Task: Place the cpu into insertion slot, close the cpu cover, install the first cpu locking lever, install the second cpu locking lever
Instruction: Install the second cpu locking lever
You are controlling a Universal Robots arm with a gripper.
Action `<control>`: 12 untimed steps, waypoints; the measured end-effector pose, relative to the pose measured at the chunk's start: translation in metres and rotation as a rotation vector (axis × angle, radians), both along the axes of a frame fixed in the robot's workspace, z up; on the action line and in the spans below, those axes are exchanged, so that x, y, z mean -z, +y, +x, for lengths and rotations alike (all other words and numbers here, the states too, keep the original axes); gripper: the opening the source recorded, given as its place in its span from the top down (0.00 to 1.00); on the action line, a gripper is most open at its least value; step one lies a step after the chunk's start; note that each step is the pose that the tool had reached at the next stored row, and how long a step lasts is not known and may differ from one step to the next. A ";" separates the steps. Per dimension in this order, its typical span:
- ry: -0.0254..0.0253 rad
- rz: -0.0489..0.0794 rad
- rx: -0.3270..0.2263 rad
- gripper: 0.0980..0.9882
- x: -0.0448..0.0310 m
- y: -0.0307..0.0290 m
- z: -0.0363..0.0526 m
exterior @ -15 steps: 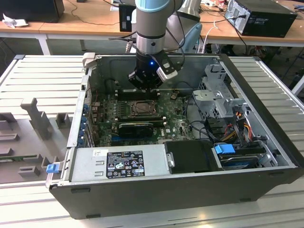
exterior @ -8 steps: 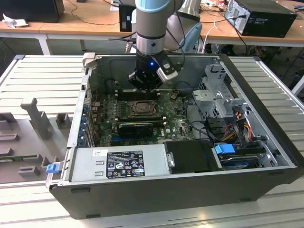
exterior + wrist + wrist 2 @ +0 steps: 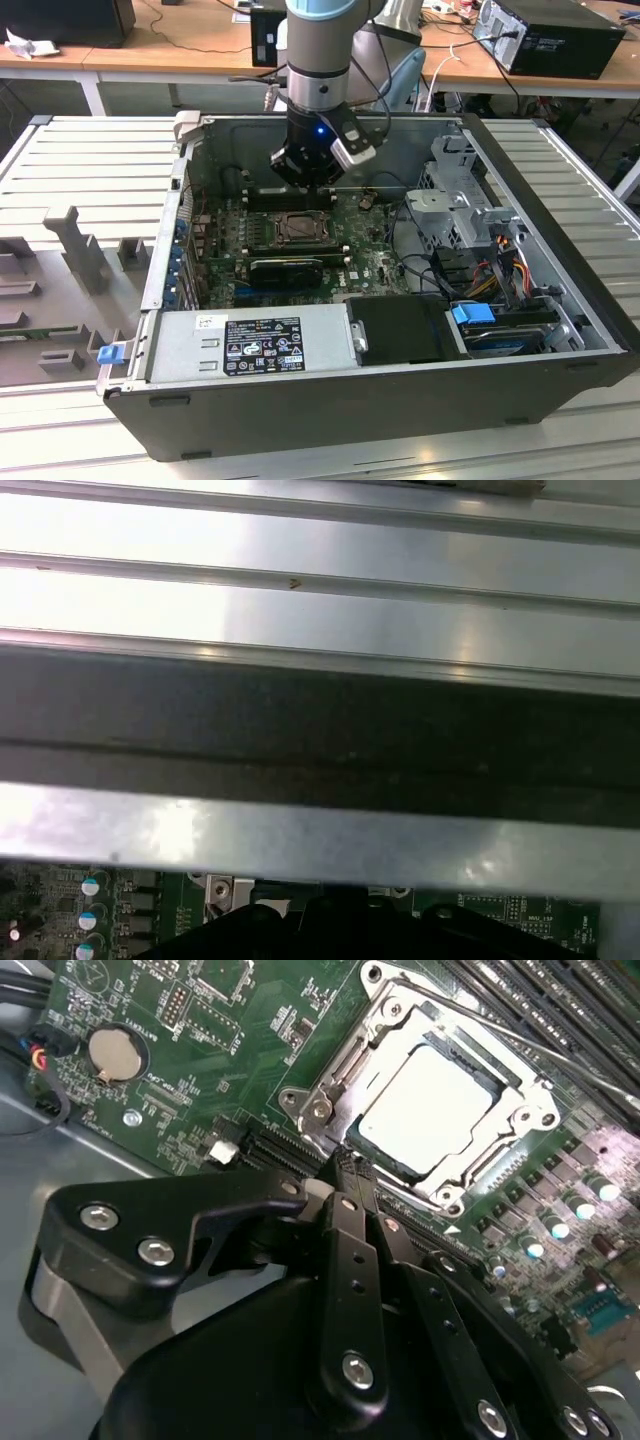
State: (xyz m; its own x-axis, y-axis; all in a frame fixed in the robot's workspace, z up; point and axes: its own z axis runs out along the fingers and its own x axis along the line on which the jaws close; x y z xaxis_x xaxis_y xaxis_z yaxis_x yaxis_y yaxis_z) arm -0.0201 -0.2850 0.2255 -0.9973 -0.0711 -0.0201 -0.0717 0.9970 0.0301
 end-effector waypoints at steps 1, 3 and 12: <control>0.0000 0.000 0.000 0.99 -0.0027 0.0000 0.0000; -0.0002 0.000 0.001 0.99 -0.0064 -0.0004 0.0001; 0.0000 -0.001 0.001 0.99 -0.0065 -0.0179 0.0000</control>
